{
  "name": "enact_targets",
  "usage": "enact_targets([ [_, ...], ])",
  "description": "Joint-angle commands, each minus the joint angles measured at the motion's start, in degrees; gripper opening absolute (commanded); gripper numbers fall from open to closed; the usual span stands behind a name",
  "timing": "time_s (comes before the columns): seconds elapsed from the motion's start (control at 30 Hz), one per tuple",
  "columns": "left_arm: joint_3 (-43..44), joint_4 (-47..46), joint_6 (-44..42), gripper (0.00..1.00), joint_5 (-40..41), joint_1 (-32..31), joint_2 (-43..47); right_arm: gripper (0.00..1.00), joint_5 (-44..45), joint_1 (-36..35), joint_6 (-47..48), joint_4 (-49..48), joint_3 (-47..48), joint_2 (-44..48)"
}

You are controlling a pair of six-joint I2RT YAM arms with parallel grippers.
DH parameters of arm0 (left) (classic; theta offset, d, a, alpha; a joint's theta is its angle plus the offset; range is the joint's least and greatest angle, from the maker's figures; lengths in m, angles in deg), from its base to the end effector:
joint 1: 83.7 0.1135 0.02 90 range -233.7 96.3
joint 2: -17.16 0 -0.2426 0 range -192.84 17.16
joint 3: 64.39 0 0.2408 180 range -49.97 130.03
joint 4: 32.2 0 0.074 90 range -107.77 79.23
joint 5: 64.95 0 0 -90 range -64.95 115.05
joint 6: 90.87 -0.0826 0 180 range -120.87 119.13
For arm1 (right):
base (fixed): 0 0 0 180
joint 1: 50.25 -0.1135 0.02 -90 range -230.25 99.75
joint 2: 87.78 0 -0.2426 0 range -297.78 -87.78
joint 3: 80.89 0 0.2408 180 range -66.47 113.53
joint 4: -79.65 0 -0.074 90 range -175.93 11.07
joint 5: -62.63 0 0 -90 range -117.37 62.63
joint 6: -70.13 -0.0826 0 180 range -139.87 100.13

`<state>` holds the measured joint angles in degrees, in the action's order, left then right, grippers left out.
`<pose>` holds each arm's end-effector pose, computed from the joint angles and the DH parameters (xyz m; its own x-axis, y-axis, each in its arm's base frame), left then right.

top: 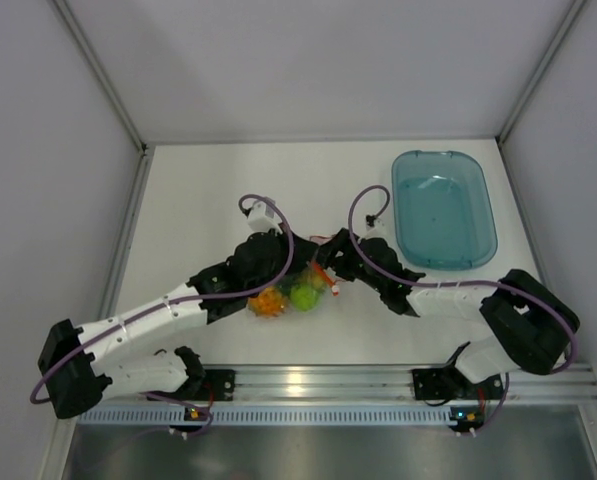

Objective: Open the zip-top bag and remove the fake food

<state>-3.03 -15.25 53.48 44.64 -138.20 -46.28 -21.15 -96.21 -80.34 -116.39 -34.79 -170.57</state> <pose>0.1943 -0.2246 0.2723 -0.5840 -0.4995 -0.6398 0.1859 0.6850 -0.7045 0.2350 0.2301 0.1553 -0.6813 0.5398 -0.4945 -0.1042 0.5971 0.7954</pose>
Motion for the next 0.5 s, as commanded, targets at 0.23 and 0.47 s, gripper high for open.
enact_targets([
  [0.23,-3.0,-5.5,-0.9,0.00,7.1,-0.3,3.9,0.45,0.1,-0.6,4.3,-2.8,-0.6,5.1],
  [0.47,-2.6,-3.6,-2.0,0.00,11.9,-0.3,3.0,0.44,-1.0,-0.7,7.9,1.5,-0.9,10.4],
])
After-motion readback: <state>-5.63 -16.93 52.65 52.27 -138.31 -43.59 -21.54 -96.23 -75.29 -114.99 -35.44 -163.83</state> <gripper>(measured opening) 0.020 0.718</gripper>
